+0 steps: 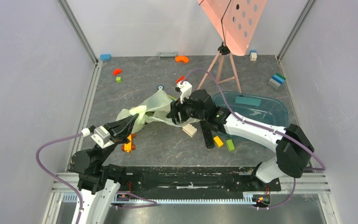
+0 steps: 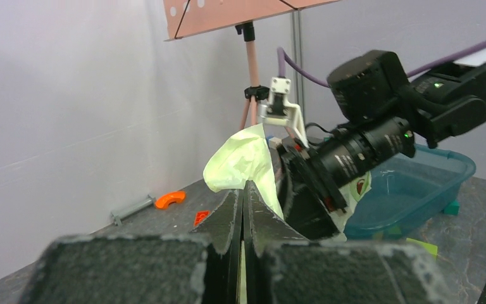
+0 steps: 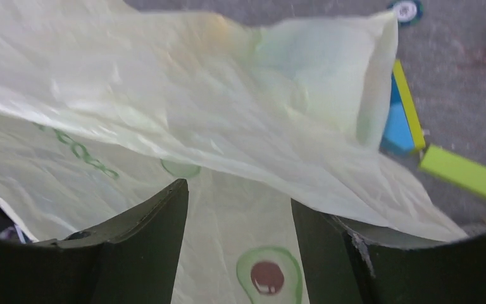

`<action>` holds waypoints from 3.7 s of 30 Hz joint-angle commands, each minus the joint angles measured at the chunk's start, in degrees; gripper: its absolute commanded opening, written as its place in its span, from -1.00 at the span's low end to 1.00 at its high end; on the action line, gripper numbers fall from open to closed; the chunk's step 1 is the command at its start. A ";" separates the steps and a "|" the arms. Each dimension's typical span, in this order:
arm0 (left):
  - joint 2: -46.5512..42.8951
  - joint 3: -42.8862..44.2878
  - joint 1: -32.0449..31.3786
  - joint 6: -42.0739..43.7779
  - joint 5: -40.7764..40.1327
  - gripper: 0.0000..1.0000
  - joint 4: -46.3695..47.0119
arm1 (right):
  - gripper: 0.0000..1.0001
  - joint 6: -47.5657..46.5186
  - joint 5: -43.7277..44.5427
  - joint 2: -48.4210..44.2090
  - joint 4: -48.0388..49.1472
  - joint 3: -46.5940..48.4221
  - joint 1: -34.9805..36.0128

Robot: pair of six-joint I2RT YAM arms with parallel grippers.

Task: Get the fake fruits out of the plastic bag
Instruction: Adjust the plastic bag at the center of the board.

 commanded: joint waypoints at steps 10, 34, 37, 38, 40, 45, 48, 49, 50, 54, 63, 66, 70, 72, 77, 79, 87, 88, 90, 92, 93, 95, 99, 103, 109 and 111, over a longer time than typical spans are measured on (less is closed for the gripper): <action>-6.16 -2.53 0.27 0.02 1.36 -0.96 -3.88 | 0.26 5.85 -7.63 11.67 10.39 11.92 1.61; -3.61 -1.54 0.23 -1.79 4.80 -0.96 0.43 | 0.38 4.82 10.08 23.58 7.55 28.30 -3.70; -1.93 -1.91 0.27 -3.53 6.35 -0.96 4.19 | 0.40 1.86 15.55 19.92 6.85 24.08 -5.38; -1.44 -2.00 0.27 -4.19 6.99 -0.96 5.44 | 0.41 1.19 17.50 18.67 6.66 22.52 -6.05; -0.41 -2.17 0.23 -5.05 7.97 -0.96 7.36 | 0.42 -0.49 20.37 15.96 6.73 19.89 -7.21; 1.25 -2.05 0.27 -6.34 9.16 -0.96 10.59 | 0.44 -4.88 25.09 10.28 5.93 16.88 -9.27; 1.91 -1.91 0.27 -6.97 9.67 -0.96 11.71 | 0.45 -6.71 26.25 7.29 5.35 16.31 -9.46; 1.97 -1.98 0.22 -7.24 9.71 -0.96 11.92 | 0.46 -6.82 25.75 6.49 5.26 16.10 -9.44; 1.83 -2.12 0.25 -7.27 9.86 -0.96 11.92 | 0.46 -6.86 24.66 5.91 5.16 15.79 -9.46; 0.71 -3.08 0.24 -6.23 10.14 -0.96 8.95 | 0.45 -6.95 9.07 5.77 4.46 13.92 -9.46; -3.51 -6.83 0.25 -6.69 8.14 -0.96 6.06 | 0.57 -5.59 -5.55 8.99 5.70 9.88 -5.12; -3.88 -6.04 0.22 -5.23 5.87 -0.96 2.36 | 0.61 -4.65 -5.54 10.97 7.10 9.82 -4.02; -3.49 -3.75 0.26 -2.18 -0.33 -0.96 -4.58 | 0.68 -3.30 -5.44 15.02 7.84 12.05 -3.24; -3.14 -3.00 0.22 -0.75 -1.97 -0.96 -6.33 | 0.69 -2.76 -5.43 17.70 7.84 14.12 -3.14; -2.44 -2.78 0.18 -0.28 -2.56 -0.96 -6.52 | 0.69 -1.48 -5.36 23.86 5.69 20.20 -2.36; -2.32 -2.87 0.18 -0.16 -1.58 -0.96 -6.27 | 0.69 -0.96 -5.39 25.59 4.89 22.04 -2.02; -2.55 -3.76 0.18 0.09 1.88 -0.96 -5.72 | 0.65 0.77 -6.04 31.19 3.85 27.10 -1.08; -2.56 -3.76 0.18 0.20 2.38 -0.96 -5.95 | 0.65 0.86 -6.38 31.90 3.73 27.71 -1.00; -2.56 -3.76 0.18 0.42 2.64 -0.96 -6.46 | 0.63 0.89 -6.87 33.25 2.98 28.96 -0.87; -2.58 -3.76 0.18 0.79 2.05 -0.96 -7.16 | 0.58 -0.06 -6.87 34.09 1.60 29.44 -0.59; -2.65 -3.76 0.18 0.89 1.48 -0.96 -7.44 | 0.56 -0.58 -6.77 34.18 0.83 29.20 -0.46; -2.86 -3.76 0.18 1.07 0.14 -0.96 -7.95 | 0.51 -1.83 -6.65 33.77 -0.69 27.83 -0.30; -3.12 -3.63 0.18 1.58 -2.32 -0.96 -8.45 | 0.43 -4.74 -5.10 29.96 -3.28 21.62 0.14; -3.27 -3.85 0.18 1.65 -3.27 -0.96 -8.44 | 0.37 -8.02 -2.36 25.49 -6.87 16.55 0.31; -3.44 -3.85 0.18 1.95 -3.63 -0.96 -10.30 | 0.31 -11.80 0.87 22.64 -14.90 14.62 0.85; -3.44 -3.96 0.18 2.05 -3.82 -0.96 -10.38 | 0.31 -12.24 1.78 22.65 -18.18 15.85 1.05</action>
